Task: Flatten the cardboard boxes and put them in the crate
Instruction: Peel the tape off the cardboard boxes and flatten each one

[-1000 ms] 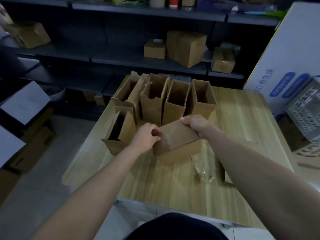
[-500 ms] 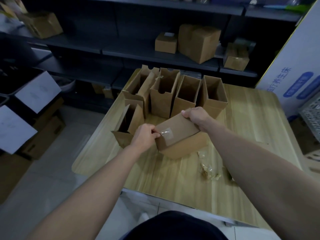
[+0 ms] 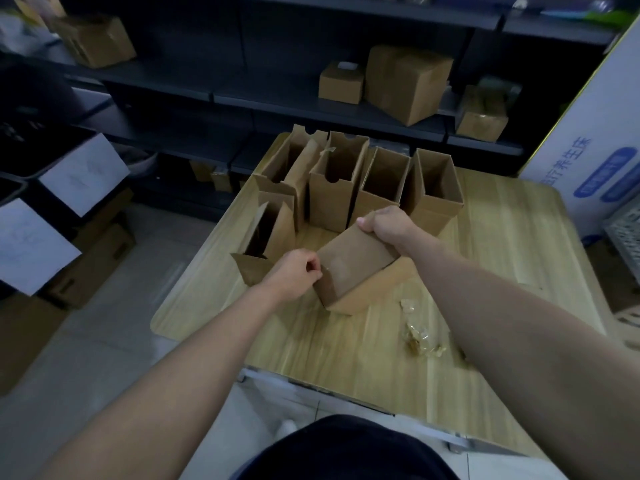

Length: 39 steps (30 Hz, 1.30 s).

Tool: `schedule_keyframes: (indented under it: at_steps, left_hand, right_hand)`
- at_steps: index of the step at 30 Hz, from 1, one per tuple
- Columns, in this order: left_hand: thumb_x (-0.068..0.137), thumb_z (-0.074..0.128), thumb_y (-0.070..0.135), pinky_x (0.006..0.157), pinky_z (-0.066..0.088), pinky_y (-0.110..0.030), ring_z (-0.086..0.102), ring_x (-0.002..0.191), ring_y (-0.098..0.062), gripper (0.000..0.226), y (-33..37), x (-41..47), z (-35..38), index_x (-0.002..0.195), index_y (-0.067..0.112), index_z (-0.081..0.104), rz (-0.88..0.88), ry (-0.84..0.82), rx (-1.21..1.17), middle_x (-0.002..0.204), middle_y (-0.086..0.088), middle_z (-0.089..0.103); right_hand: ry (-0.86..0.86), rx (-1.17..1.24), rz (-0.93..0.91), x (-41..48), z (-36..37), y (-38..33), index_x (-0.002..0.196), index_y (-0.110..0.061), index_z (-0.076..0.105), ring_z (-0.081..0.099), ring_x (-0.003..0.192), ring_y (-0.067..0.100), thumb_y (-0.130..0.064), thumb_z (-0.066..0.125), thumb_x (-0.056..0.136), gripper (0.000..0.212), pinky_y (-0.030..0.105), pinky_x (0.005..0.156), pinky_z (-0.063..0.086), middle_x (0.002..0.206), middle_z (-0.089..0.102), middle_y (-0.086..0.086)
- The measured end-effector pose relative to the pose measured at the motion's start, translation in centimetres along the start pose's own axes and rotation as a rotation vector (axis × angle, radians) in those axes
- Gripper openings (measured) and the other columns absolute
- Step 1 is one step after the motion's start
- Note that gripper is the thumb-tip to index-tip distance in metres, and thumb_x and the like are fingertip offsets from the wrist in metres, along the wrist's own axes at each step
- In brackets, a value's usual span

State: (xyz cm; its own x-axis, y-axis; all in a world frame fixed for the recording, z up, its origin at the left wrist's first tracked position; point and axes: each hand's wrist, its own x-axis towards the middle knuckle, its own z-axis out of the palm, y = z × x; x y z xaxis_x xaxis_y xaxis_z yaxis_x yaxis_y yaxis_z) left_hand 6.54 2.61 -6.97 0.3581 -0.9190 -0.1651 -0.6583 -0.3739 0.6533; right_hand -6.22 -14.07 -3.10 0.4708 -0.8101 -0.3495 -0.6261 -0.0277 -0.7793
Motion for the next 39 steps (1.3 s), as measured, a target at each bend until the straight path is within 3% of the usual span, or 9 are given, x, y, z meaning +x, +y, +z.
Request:
schedule_keyframes:
  at_steps: [3, 7, 12, 15, 20, 27, 34, 37, 39]
  left_hand:
    - [0.089, 0.061, 0.016, 0.077, 0.041, -0.023, 0.051, 0.088, -0.011, 0.004, -0.1, -0.1, 0.3, 0.087, 0.019, 0.06, 0.044, 0.044, -0.032, 0.096, 0.003, 0.054]
    - [0.088, 0.061, 0.011, 0.084, 0.043, -0.021, 0.053, 0.093, -0.009, 0.025, 0.5, -0.2, 1.6, 0.113, 0.016, 0.064, 0.017, 0.204, -0.115, 0.1, 0.007, 0.054]
    - [0.088, 0.062, 0.013, 0.08, 0.041, -0.021, 0.054, 0.088, -0.01, 0.012, 1.0, -0.1, 2.6, 0.098, 0.013, 0.07, -0.007, 0.271, -0.103, 0.096, 0.004, 0.057]
    - [0.086, 0.066, 0.016, 0.076, 0.045, -0.024, 0.056, 0.083, -0.012, 0.002, 1.3, 0.3, 2.2, 0.084, 0.016, 0.067, -0.019, 0.229, -0.153, 0.088, 0.004, 0.059]
    - [0.087, 0.065, 0.017, 0.074, 0.047, -0.03, 0.057, 0.081, -0.014, 0.013, 1.9, 1.5, 1.9, 0.075, 0.019, 0.061, -0.092, 0.149, -0.146, 0.079, 0.006, 0.059]
    - [0.093, 0.05, 0.009, 0.077, 0.039, -0.028, 0.046, 0.083, -0.006, 0.023, 1.6, 0.9, 3.2, 0.073, 0.021, 0.046, 0.123, 0.129, -0.078, 0.085, 0.01, 0.047]
    - [0.082, 0.069, 0.028, 0.084, 0.048, -0.036, 0.055, 0.086, -0.014, 0.022, 3.8, 2.8, 2.1, 0.094, 0.032, 0.051, 0.055, -0.004, -0.196, 0.085, 0.008, 0.057]
    - [0.088, 0.063, 0.024, 0.099, 0.036, -0.042, 0.048, 0.094, -0.009, 0.01, 4.7, 2.9, 1.9, 0.082, 0.031, 0.059, 0.108, -0.057, -0.132, 0.084, 0.02, 0.055]
    - [0.09, 0.058, 0.016, 0.094, 0.041, -0.035, 0.052, 0.088, -0.008, 0.015, 4.9, 2.7, 1.4, 0.078, 0.026, 0.059, 0.089, -0.135, -0.345, 0.082, 0.015, 0.057]
  right_hand:
    - [0.004, 0.0, -0.002, -0.2, -0.3, 0.1, 0.093, -0.017, 0.065, 0.06, 0.083, 0.02, -0.038, 0.063, 0.087, 0.022, 0.03, 0.062, 0.045, 0.093, 0.062, 0.004]
    - [0.037, 0.024, 0.018, -0.2, -0.8, 0.5, 0.1, -0.015, 0.064, 0.06, 0.085, 0.021, -0.038, 0.062, 0.088, 0.026, 0.031, 0.065, 0.047, 0.093, 0.061, 0.004]
    - [0.076, 0.03, 0.028, 0.0, -0.9, 0.8, 0.102, -0.017, 0.063, 0.058, 0.088, 0.02, -0.038, 0.062, 0.088, 0.026, 0.037, 0.078, 0.049, 0.096, 0.06, 0.003]
    - [0.09, 0.014, 0.034, 0.1, -0.8, 0.9, 0.107, -0.015, 0.062, 0.057, 0.087, 0.019, -0.039, 0.063, 0.088, 0.03, 0.036, 0.076, 0.048, 0.099, 0.06, 0.004]
    - [0.086, -0.014, 0.028, 0.3, -1.1, 0.8, 0.112, -0.012, 0.062, 0.057, 0.094, 0.022, -0.038, 0.062, 0.088, 0.035, 0.037, 0.082, 0.048, 0.102, 0.06, 0.005]
    - [0.118, -0.074, 0.016, 1.4, -1.8, 1.6, 0.105, -0.014, 0.065, 0.055, 0.089, 0.019, -0.039, 0.063, 0.088, 0.03, 0.032, 0.074, 0.042, 0.089, 0.056, -0.003]
    - [0.184, -0.11, 0.054, 2.5, -2.5, 3.0, 0.107, -0.012, 0.066, 0.056, 0.083, 0.017, -0.042, 0.064, 0.086, 0.036, 0.031, 0.07, 0.043, 0.087, 0.058, -0.002]
    - [0.223, -0.116, 0.068, 2.4, -2.8, 3.4, 0.106, -0.013, 0.066, 0.056, 0.082, 0.017, -0.041, 0.063, 0.087, 0.034, 0.031, 0.069, 0.045, 0.09, 0.06, 0.0]
    - [0.246, -0.183, 0.054, 2.3, -3.4, 4.1, 0.106, -0.013, 0.067, 0.056, 0.077, 0.014, -0.039, 0.062, 0.089, 0.031, 0.031, 0.068, 0.048, 0.088, 0.06, 0.0]
